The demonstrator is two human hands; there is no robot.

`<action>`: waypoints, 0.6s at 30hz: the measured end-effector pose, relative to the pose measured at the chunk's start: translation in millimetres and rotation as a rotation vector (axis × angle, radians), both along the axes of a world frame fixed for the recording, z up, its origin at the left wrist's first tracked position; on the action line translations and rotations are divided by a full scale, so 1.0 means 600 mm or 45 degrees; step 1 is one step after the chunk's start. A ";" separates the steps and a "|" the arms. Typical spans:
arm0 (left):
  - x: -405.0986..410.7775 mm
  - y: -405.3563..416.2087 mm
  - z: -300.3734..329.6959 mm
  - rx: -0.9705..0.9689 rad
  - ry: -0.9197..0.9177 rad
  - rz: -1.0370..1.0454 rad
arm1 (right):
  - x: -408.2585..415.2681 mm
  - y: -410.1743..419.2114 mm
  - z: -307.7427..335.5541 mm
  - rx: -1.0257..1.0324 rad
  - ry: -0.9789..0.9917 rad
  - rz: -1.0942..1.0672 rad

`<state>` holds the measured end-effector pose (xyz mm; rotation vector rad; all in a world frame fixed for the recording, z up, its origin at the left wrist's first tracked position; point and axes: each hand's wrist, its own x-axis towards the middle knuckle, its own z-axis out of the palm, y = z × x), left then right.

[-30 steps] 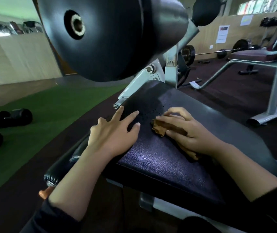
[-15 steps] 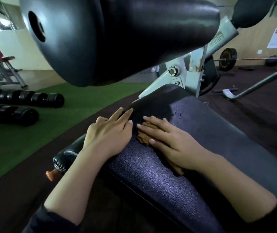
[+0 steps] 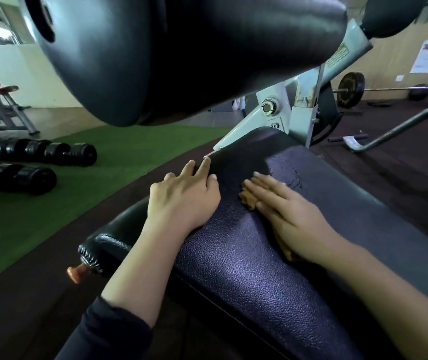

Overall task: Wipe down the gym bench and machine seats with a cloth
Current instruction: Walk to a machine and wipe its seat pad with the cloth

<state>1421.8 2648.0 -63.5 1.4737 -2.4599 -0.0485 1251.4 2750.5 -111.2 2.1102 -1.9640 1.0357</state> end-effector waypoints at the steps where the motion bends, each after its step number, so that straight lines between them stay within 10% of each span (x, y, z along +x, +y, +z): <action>1: 0.000 -0.001 0.000 -0.001 0.000 0.002 | 0.019 -0.010 0.003 -0.011 0.001 0.019; 18: -0.001 -0.001 -0.003 -0.048 0.020 -0.014 | 0.008 -0.024 0.009 0.010 -0.007 -0.149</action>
